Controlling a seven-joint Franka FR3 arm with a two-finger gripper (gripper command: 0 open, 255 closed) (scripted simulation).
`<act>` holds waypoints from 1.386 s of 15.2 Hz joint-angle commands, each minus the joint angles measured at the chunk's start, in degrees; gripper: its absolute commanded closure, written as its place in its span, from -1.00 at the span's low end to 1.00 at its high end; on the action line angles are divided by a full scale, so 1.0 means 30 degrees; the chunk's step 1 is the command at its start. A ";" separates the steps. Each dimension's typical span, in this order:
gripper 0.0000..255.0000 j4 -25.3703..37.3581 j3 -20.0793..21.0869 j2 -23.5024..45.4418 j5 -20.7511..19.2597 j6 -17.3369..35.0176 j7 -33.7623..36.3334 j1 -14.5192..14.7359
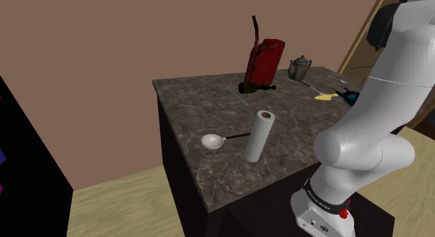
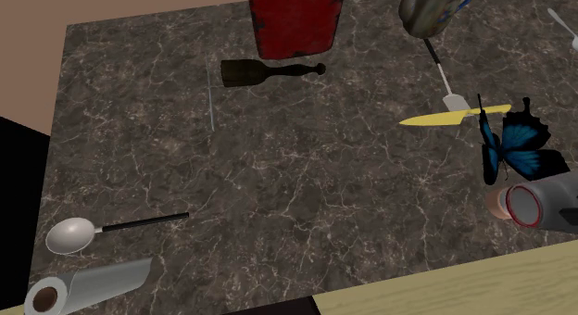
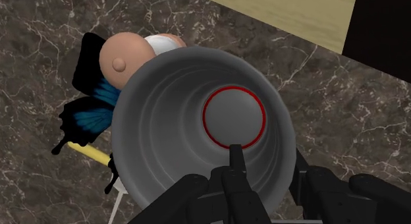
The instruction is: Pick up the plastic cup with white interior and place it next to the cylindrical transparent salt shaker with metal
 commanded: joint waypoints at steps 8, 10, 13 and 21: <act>1.00 -0.2466 0.0081 -0.0115 -0.0005 0.2390 -0.0112 0.0280; 1.00 -0.2930 0.0113 -0.0060 0.0067 0.2883 -0.0173 0.0295; 1.00 -0.3583 0.0172 0.0067 0.0218 0.3609 -0.0289 0.0292; 1.00 -0.5100 0.0412 0.0642 0.0858 0.5462 -0.0747 0.0151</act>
